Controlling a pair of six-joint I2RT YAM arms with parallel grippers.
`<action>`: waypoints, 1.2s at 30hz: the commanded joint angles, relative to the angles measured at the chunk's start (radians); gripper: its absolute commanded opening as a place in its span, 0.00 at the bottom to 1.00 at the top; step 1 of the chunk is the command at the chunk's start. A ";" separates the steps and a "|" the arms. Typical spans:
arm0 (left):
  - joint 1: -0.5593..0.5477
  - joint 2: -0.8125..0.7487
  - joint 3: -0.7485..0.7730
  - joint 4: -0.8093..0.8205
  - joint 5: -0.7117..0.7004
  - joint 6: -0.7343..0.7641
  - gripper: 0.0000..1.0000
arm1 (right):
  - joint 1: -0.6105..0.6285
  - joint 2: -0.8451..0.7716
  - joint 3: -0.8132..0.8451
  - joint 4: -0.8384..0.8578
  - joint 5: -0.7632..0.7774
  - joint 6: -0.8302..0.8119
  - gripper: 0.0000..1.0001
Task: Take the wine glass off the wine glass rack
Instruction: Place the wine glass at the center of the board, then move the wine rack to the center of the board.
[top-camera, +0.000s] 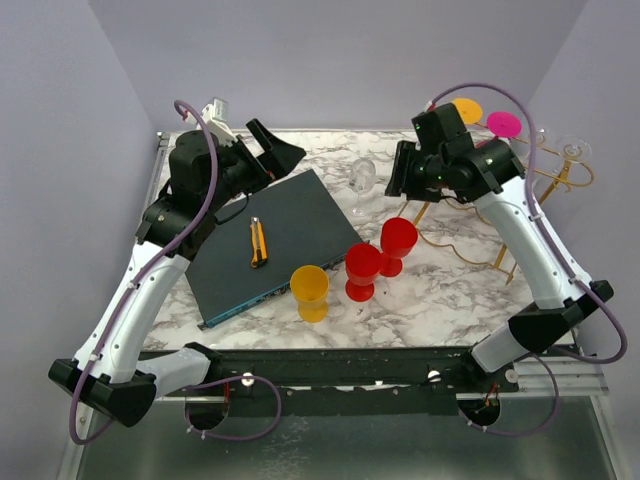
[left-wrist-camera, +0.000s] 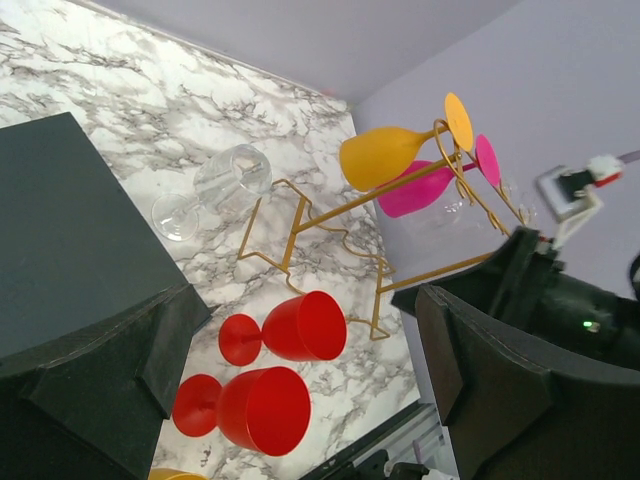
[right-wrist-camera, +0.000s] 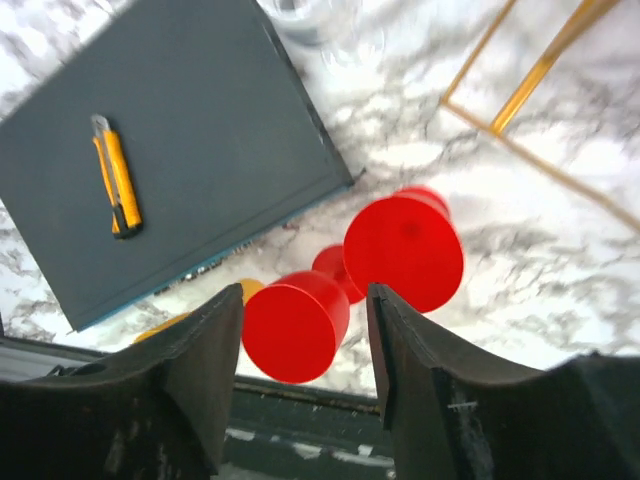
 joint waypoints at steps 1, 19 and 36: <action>0.008 0.013 0.040 -0.008 0.032 0.000 0.99 | 0.004 0.013 0.188 -0.082 0.121 -0.078 0.63; 0.008 0.048 0.062 -0.011 0.073 -0.006 0.99 | -0.326 0.162 0.514 0.029 0.083 -0.254 0.76; -0.224 0.320 0.156 0.261 0.067 -0.168 0.94 | -0.326 -0.125 0.269 0.052 0.267 -0.098 0.77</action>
